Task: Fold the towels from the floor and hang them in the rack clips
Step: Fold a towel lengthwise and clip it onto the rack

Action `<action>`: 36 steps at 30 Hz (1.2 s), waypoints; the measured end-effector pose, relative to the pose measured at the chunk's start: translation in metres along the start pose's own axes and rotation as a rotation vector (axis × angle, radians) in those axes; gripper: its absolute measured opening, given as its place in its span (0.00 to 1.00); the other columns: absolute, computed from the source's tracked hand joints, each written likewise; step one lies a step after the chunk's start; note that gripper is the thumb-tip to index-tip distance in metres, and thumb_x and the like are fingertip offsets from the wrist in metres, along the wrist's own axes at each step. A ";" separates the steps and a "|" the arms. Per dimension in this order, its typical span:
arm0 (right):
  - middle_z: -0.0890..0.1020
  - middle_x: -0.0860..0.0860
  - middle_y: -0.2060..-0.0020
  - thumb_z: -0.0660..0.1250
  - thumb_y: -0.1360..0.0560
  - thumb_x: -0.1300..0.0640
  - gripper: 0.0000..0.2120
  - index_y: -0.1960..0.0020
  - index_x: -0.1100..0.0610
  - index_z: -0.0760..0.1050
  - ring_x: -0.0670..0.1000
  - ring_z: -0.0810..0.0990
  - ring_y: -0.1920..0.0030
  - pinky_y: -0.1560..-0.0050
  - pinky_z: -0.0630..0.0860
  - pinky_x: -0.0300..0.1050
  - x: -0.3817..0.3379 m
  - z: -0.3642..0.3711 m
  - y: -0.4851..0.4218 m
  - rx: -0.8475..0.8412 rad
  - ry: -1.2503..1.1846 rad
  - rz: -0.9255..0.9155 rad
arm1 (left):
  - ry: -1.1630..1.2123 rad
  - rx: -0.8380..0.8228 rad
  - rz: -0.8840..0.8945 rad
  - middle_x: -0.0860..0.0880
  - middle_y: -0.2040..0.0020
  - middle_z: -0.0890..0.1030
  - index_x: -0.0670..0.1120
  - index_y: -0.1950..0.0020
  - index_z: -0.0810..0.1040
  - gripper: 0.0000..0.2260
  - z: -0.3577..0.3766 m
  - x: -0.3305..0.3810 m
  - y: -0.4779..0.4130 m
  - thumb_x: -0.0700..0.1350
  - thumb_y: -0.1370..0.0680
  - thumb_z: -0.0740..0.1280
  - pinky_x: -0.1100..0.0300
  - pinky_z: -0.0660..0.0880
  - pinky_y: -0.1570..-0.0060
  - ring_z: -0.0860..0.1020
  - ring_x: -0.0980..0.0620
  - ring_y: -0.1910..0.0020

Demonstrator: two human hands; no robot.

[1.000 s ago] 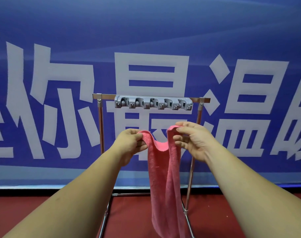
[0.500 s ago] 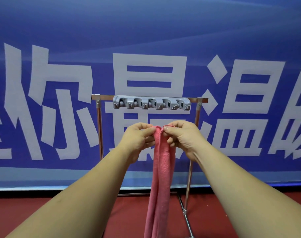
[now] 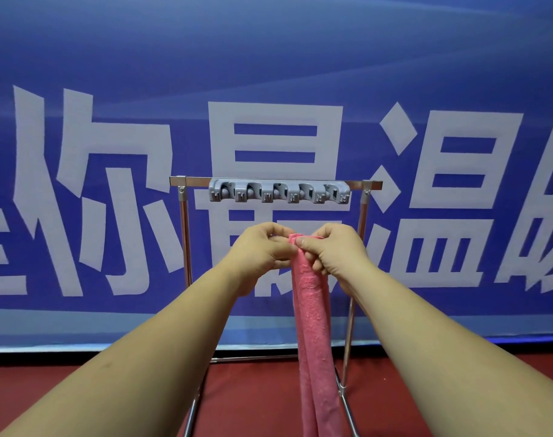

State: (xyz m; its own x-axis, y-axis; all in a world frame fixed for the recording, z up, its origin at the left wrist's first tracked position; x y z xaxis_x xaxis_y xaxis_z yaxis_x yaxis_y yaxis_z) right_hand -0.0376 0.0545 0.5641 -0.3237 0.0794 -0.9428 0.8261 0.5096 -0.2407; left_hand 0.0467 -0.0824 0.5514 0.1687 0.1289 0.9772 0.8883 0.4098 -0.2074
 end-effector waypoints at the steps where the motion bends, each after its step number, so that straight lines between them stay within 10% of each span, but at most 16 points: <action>1: 0.82 0.51 0.71 0.80 0.25 0.53 0.13 0.55 0.61 0.79 0.46 0.73 0.77 0.75 0.69 0.39 -0.001 0.000 0.000 -0.003 0.008 -0.003 | -0.023 0.015 0.003 0.35 0.46 0.87 0.37 0.41 0.81 0.12 -0.002 0.000 -0.001 0.32 0.23 0.75 0.49 0.85 0.44 0.88 0.43 0.50; 13: 0.80 0.52 0.69 0.74 0.21 0.52 0.06 0.50 0.54 0.81 0.49 0.73 0.75 0.71 0.72 0.42 0.022 0.007 0.001 -0.350 0.694 -0.038 | -0.145 0.163 0.046 0.42 0.51 0.85 0.42 0.45 0.81 0.11 -0.032 0.024 -0.006 0.28 0.19 0.66 0.46 0.85 0.41 0.86 0.45 0.50; 20: 0.82 0.47 0.60 0.69 0.20 0.42 0.10 0.55 0.48 0.78 0.49 0.81 0.57 0.61 0.76 0.48 0.022 -0.021 -0.005 -0.181 0.981 -0.143 | -0.217 0.235 0.035 0.42 0.50 0.85 0.41 0.42 0.81 0.10 -0.062 0.028 0.000 0.29 0.18 0.67 0.50 0.86 0.46 0.85 0.46 0.51; 36: 0.84 0.54 0.57 0.76 0.24 0.66 0.05 0.53 0.59 0.82 0.54 0.84 0.53 0.53 0.86 0.51 -0.023 -0.028 -0.016 -0.036 0.041 -0.116 | -0.331 0.349 0.019 0.44 0.51 0.86 0.46 0.50 0.84 0.05 -0.107 0.027 0.016 0.36 0.21 0.73 0.50 0.82 0.50 0.83 0.48 0.53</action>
State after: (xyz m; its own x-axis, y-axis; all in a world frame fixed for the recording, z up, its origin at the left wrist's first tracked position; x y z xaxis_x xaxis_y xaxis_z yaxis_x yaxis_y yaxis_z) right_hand -0.0561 0.0681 0.5962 -0.4356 0.0530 -0.8986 0.7649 0.5481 -0.3385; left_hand 0.1116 -0.1691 0.5793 -0.0115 0.3965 0.9180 0.6804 0.6758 -0.2834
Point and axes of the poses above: each hand's wrist, its own y-axis away from the middle knuckle, its own z-axis out of the palm, x = y × z, the point moved 10 cm from there along -y, towards the middle knuckle
